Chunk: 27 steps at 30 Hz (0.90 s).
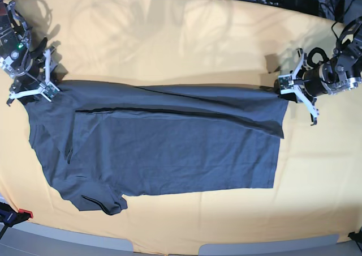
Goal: Fold the T-shirt properly
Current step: 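Pull the folded edge back toward the shirt's collar side with both grippers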
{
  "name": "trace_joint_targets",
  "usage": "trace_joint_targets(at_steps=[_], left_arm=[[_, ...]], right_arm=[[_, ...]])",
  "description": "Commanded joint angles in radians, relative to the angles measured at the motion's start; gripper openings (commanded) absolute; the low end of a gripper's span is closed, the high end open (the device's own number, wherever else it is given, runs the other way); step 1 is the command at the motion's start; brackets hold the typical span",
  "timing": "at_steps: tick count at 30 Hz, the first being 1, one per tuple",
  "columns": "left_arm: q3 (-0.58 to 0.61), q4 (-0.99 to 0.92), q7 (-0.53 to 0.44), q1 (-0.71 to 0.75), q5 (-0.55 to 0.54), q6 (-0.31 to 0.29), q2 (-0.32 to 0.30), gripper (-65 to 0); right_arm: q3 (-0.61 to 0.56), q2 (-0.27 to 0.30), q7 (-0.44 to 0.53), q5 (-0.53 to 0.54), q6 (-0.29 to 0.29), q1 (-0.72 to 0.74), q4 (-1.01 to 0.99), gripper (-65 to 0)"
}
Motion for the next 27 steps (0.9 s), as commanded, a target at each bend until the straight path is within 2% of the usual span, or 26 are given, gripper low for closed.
trace_joint_targets(at_steps=[1,5,8,12,16,17,19,20,23,25,27], left_arm=[[-0.012,0.009,-0.009,-0.015,-0.002,0.011,-0.034,-65.0],[-0.012,0.009,-0.011,-0.015,-0.002,0.011,-0.052,-65.0],[-0.012,0.010,-0.016,-0.014,-0.003,0.011,-0.051,-65.0],[-0.012,0.017,-0.016,-0.014,-0.003,0.011,-0.052,-65.0],[-0.012,0.016,-0.017,-0.014,-0.003,0.004,-0.052,-65.0],[-0.012,0.016,-0.017,-0.014,-0.003,0.004,-0.052,-65.0],[-0.012,0.017,-0.017,-0.015,-0.003,0.004,-0.052,-65.0],[-0.012,0.017,-0.018,-0.016,-0.003,0.004,-0.052,-65.0],[-0.012,0.035,-0.016,-0.017,-0.015,0.004,-0.063,-65.0],[-0.012,0.050,-0.016,-0.017,-0.041,0.000,-0.079,-65.0],[-0.012,0.065,-0.016,-0.017,-0.044,-0.033,-0.097,-65.0]], right_arm=[[0.009,0.038,-0.039,-0.024,-0.007,-0.001,-0.001,-26.3],[0.009,0.078,-0.037,-0.017,-0.003,-0.002,-0.002,-26.3],[0.009,0.080,-0.010,0.038,0.014,-0.002,-0.002,-26.5],[0.009,0.077,0.075,0.061,0.011,-0.001,-0.036,-37.0],[0.009,0.077,0.166,0.033,-0.014,-0.001,-0.107,-40.1],[0.008,0.077,0.177,0.027,-0.014,-0.001,-0.120,-44.9],[0.009,0.077,0.168,0.025,-0.032,-0.001,-0.126,-60.7],[0.009,0.077,0.154,0.025,-0.059,-0.001,-0.124,-65.0],[0.009,0.078,0.135,-0.008,-0.129,0.002,-0.121,-65.0],[0.009,0.078,0.107,-0.032,-0.139,0.001,-0.098,-65.0],[0.009,0.080,0.053,-0.030,-0.137,-0.001,-0.062,-65.0]])
